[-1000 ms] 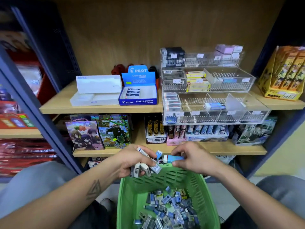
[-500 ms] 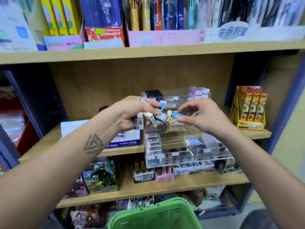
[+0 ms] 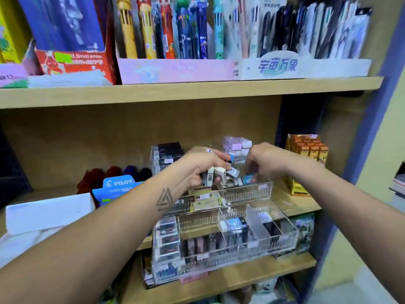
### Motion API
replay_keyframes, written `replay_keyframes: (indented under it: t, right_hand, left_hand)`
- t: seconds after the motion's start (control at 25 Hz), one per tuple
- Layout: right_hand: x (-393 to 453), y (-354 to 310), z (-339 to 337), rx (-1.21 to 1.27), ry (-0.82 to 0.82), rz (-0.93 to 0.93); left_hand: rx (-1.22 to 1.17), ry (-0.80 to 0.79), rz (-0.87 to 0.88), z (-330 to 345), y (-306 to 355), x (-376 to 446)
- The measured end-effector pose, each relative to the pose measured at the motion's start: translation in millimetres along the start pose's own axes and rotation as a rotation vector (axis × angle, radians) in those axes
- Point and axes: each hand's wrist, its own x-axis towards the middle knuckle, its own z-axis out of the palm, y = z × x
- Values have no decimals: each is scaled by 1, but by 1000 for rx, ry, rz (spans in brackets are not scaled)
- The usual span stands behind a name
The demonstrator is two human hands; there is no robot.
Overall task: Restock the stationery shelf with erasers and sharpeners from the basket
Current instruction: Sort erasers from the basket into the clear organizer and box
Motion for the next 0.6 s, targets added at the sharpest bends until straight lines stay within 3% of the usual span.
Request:
replay_keyframes:
  t: [0.12,0.44,0.52,0.6]
  right_hand:
    - [10,-1,3,1,-71,-46]
    - [18,-6,27,-47,26,-14]
    - [15,-5,23,-4,-5,-1]
    - [8,-8,13,253,101,33]
  left_hand:
    - [-43,47,31,-2,-5,3]
    - [-133,47,65,-5,-11,0]
    - [-123,47,66,-5,-11,-2]
    - [-94,36,84,-7,-10,-6]
